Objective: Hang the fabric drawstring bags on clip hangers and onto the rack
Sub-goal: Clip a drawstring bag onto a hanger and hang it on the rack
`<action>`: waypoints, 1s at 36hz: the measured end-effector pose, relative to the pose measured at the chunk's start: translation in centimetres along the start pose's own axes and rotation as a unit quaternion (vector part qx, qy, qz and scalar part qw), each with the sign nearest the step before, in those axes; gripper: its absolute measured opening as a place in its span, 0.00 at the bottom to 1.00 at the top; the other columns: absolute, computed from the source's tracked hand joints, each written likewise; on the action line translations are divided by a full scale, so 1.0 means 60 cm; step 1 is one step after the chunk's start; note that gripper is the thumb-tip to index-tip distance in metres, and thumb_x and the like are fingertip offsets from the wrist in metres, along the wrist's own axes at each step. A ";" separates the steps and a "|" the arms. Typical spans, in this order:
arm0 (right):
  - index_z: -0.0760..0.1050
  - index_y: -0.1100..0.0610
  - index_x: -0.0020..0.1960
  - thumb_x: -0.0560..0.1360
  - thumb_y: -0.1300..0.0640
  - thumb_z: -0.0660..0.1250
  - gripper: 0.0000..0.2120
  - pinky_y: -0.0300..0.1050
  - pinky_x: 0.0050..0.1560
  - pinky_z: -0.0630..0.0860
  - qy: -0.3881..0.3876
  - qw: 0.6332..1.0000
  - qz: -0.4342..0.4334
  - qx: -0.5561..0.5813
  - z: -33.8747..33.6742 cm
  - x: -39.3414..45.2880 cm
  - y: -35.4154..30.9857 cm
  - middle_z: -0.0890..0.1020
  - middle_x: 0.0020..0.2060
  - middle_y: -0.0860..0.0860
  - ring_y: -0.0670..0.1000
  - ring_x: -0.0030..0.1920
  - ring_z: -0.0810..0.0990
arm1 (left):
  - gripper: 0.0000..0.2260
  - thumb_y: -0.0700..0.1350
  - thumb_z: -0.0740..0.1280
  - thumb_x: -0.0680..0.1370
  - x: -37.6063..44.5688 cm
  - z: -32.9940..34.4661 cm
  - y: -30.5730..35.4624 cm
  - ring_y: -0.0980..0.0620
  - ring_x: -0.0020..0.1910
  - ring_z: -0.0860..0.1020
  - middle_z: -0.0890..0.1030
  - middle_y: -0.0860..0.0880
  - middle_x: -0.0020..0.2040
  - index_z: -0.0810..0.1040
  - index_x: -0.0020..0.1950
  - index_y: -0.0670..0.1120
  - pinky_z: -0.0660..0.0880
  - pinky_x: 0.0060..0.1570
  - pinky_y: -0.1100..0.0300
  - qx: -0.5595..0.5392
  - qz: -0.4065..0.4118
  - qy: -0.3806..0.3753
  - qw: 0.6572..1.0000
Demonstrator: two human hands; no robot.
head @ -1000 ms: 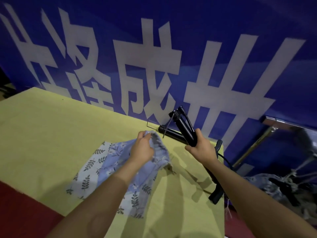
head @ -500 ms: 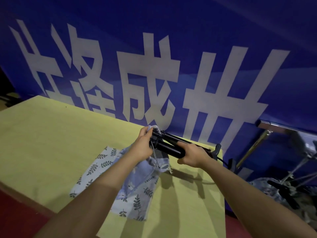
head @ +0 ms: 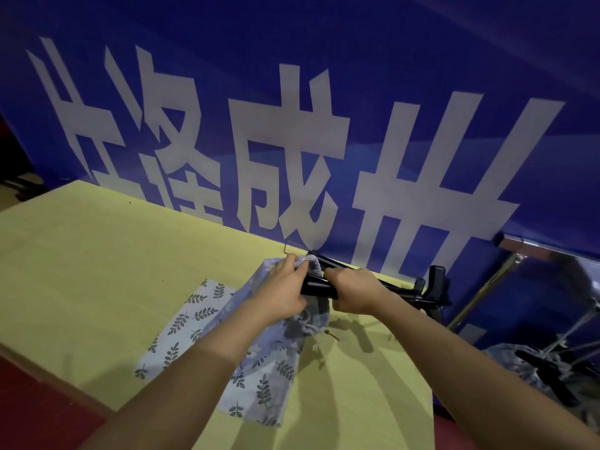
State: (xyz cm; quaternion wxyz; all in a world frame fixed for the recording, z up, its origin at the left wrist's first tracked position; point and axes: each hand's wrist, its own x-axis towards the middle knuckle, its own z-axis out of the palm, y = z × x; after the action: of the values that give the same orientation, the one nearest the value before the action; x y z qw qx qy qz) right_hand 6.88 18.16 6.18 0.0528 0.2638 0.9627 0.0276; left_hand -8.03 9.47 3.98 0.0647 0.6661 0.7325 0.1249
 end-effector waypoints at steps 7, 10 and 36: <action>0.71 0.57 0.54 0.75 0.59 0.61 0.09 0.47 0.43 0.72 0.097 0.993 -0.041 -0.061 0.004 0.001 0.005 0.79 0.49 0.53 0.56 0.46 0.78 | 0.19 0.52 0.61 0.78 0.015 0.006 0.011 0.44 0.60 0.69 0.71 0.43 0.61 0.66 0.65 0.45 0.66 0.58 0.54 0.225 0.002 0.045 0.973; 0.75 0.57 0.55 0.72 0.59 0.66 0.11 0.47 0.45 0.72 0.156 0.983 -0.046 -0.083 0.010 0.004 0.016 0.81 0.47 0.52 0.55 0.46 0.80 | 0.18 0.54 0.59 0.78 0.023 0.006 0.013 0.43 0.58 0.72 0.72 0.43 0.59 0.66 0.62 0.44 0.68 0.55 0.53 0.250 -0.009 0.058 0.967; 0.69 0.59 0.41 0.79 0.60 0.61 0.09 0.46 0.37 0.77 -0.006 0.806 0.206 0.555 0.076 0.024 -0.035 0.75 0.36 0.56 0.53 0.35 0.76 | 0.22 0.61 0.70 0.65 0.006 0.004 -0.024 0.49 0.25 0.74 0.73 0.47 0.29 0.73 0.36 0.42 0.66 0.21 0.64 0.101 -0.087 0.340 0.931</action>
State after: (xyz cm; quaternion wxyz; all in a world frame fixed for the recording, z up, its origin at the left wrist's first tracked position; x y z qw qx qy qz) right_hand 5.12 17.21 1.33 -0.1040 0.4401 0.7368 -0.5027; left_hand -9.42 9.73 3.40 -0.2453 0.5202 0.7747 0.2628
